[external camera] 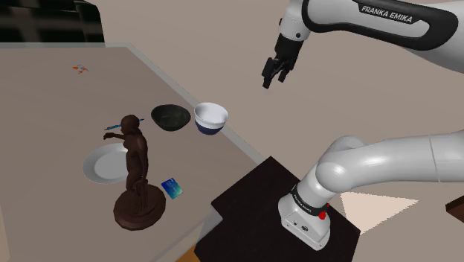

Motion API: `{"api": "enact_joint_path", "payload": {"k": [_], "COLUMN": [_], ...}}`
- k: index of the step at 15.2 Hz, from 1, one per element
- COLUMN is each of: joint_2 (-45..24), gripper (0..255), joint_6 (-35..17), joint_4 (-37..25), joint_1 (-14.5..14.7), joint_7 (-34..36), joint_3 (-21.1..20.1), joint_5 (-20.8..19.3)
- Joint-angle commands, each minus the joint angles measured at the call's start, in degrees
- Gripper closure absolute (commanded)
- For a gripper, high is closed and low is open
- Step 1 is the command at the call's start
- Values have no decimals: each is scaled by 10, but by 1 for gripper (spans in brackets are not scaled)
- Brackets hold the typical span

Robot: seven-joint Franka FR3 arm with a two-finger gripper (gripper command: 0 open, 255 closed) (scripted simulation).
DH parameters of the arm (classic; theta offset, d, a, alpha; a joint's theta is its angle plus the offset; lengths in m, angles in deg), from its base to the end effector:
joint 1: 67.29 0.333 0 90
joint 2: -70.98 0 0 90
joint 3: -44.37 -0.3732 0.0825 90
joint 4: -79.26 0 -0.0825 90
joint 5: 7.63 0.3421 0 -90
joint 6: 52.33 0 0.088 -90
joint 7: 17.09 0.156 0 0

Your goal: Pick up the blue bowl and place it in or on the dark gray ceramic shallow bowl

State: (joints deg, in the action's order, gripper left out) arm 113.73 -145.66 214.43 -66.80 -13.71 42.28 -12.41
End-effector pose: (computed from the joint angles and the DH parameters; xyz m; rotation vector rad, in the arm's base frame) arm 0.2432 0.0021 0.5771 3.0341 -0.0292 0.0312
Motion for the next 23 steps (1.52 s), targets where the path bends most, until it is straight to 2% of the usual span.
{"api": "enact_joint_path", "payload": {"k": [1,12,23], "joint_2": [0,-181,-416], "gripper": [0,0,0], "joint_6": [0,-207,-362], "joint_4": [0,26,-48], "joint_1": [0,0,-5], "joint_7": [0,36,91], "joint_3": [0,-25,-46], "joint_5": [0,-17,-73]}}
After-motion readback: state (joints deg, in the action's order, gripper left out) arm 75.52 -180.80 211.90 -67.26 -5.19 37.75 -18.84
